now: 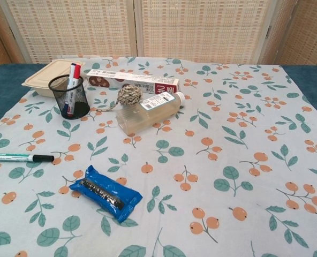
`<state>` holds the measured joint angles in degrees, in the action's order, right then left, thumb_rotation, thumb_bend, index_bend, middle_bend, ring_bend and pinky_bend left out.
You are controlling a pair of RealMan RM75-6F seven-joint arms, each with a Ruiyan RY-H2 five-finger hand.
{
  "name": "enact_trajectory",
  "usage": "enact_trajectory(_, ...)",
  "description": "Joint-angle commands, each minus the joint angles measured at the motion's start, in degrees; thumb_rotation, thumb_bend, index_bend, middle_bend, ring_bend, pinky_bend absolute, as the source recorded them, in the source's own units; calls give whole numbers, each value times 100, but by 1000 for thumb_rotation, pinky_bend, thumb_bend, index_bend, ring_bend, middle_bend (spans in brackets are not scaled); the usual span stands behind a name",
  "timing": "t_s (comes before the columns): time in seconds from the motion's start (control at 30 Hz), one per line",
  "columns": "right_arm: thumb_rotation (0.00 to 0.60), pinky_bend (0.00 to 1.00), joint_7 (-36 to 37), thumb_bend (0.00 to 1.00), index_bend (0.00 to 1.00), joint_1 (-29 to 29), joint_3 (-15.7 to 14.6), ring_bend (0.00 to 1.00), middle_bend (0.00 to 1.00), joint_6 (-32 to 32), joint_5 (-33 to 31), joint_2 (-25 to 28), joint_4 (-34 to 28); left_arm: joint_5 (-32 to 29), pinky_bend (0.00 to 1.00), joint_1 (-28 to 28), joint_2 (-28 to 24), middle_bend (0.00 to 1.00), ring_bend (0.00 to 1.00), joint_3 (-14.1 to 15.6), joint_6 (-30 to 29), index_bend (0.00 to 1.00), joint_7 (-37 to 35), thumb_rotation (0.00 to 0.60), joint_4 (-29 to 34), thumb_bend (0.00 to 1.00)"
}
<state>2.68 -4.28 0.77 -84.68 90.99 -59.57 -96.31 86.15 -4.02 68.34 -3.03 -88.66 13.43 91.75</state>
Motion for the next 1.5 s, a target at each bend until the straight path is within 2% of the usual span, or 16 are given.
enact_trajectory(0.03, 600, 0, -1, 0, 232, 15, -1, 45, 83, -38, 22, 10, -10, 30, 141, -21, 39, 25, 0, -12, -5, 110, -32, 600, 50, 417)
enact_trajectory(0.23, 600, 0, 54, 0, 232, 27, 15, 45, 83, -48, -21, 27, -2, 153, 155, -215, 241, 92, 4, -31, 186, 123, 141, 600, 347, 417)
enact_trajectory(0.53, 600, 0, 179, 0, 231, -7, 26, 45, 83, 49, -86, 31, 61, -67, 168, -819, 1016, 174, 29, -231, 954, 212, 970, 600, 657, 417)
enact_trajectory(0.77, 600, 0, 228, 0, 231, -2, 25, 45, 83, 29, -69, 47, 63, -625, 183, -1277, 1745, 253, 68, -441, 1558, 287, 1335, 600, 199, 417)
enact_trajectory(0.93, 600, 0, 261, 0, 231, 8, 32, 45, 83, 10, -76, 62, 63, -873, 187, -1465, 2065, 290, 83, -493, 1766, 320, 1460, 600, -159, 417)
enact_trajectory(1.27, 600, 0, 287, 0, 231, 12, 39, 45, 83, 14, -97, 73, 70, -1425, 185, -1653, 2497, 280, 84, -602, 1969, 332, 1490, 600, -947, 416)
enact_trajectory(1.5, 600, 0, 271, 0, 232, -2, 43, 45, 83, 70, -146, 72, 76, -1672, 177, -1680, 2732, 280, 80, -586, 1936, 332, 1632, 600, -1234, 417)
